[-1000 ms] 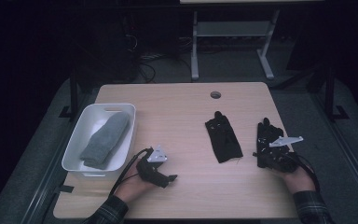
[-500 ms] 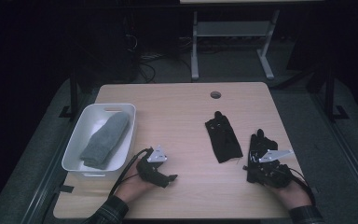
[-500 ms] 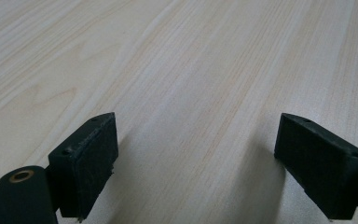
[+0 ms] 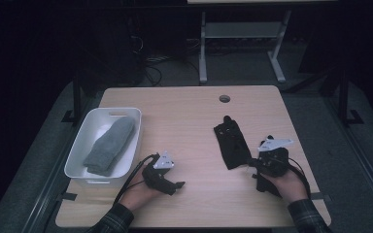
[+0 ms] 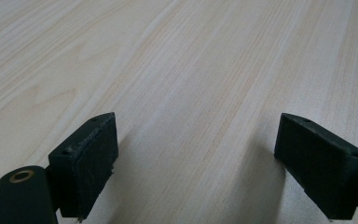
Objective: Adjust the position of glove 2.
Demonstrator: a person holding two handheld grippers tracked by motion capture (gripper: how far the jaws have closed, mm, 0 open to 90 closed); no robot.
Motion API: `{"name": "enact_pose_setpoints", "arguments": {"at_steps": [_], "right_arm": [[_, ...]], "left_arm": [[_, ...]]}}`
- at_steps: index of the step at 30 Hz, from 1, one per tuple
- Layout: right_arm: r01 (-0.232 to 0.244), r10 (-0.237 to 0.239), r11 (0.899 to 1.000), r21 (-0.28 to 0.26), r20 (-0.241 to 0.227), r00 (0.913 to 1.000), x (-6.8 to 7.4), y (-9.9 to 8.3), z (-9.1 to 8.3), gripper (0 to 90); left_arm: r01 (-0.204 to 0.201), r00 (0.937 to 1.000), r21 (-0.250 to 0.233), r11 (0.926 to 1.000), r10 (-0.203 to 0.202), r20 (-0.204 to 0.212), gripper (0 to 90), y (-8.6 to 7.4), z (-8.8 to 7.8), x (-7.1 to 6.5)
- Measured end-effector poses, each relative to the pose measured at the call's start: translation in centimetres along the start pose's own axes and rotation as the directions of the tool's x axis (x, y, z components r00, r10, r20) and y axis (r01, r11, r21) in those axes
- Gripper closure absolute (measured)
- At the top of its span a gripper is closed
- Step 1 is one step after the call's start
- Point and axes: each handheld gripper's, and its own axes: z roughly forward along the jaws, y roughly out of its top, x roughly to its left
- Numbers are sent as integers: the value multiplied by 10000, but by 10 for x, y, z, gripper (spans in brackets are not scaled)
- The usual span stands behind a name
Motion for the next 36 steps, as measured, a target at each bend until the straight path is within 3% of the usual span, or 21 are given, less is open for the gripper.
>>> {"name": "enact_pose_setpoints", "arguments": {"at_steps": [6,12,17,23,30,34,36], "right_arm": [[211,-210,9997,77,-58,9998,-3,24,28,900],[334,-332,9970,700,-32,9994,-4,33,56,900],[615,-576,9953,748,-529,9969,8,35,59,900],[1345,-1241,9879,774,-1266,9842,36,39,64,900],[2029,-1842,9769,675,-2164,9588,73,45,72,900],[2369,-2189,9696,607,-2164,9514,79,47,73,900],[2218,-2098,9746,315,-2190,9529,77,47,69,900]], "left_arm": [[-1,10000,16,10000,1,20,124,0,0,0],[-14,10000,8,10000,14,21,125,0,0,0],[-13,10000,10,10000,13,22,125,0,0,0],[-65,10000,15,10000,65,-8,124,0,0,0],[-45,10000,26,10000,45,13,124,0,0,0],[-12,10000,7,10000,12,21,124,0,0,0],[-36,10000,74,10000,35,7,125,1,0,0]]}}
